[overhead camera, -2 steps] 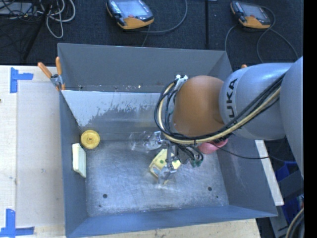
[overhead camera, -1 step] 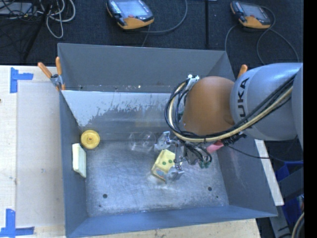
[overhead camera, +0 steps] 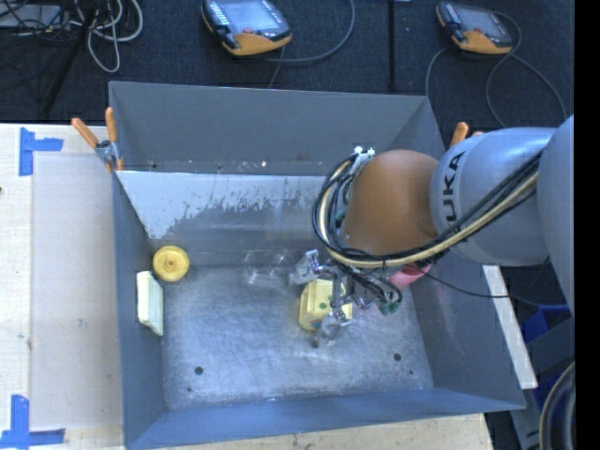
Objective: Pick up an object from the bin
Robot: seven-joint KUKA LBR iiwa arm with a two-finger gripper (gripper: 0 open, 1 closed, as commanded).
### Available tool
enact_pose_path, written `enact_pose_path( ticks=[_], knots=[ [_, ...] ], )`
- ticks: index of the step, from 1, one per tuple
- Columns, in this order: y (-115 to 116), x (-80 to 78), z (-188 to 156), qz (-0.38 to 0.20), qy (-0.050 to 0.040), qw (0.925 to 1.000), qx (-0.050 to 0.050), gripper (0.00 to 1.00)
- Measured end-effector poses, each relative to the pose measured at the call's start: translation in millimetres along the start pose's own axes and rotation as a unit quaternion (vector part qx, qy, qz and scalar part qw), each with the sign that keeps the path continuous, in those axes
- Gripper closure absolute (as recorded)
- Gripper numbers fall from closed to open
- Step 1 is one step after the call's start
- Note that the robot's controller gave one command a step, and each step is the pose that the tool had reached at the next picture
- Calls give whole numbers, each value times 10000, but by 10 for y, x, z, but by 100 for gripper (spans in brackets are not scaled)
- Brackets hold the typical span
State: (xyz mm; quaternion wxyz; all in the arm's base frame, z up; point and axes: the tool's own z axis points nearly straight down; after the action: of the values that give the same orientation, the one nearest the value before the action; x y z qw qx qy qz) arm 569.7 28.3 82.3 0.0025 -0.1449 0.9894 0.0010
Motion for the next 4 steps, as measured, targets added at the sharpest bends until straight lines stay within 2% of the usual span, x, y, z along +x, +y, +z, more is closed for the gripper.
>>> enact_pose_path(
  ticks=[1,4],
  knots=[
    [-3,22,23,-49,22,10000,3,100],
    [0,33,-103,-33,40,10000,-1,100]
  ],
)
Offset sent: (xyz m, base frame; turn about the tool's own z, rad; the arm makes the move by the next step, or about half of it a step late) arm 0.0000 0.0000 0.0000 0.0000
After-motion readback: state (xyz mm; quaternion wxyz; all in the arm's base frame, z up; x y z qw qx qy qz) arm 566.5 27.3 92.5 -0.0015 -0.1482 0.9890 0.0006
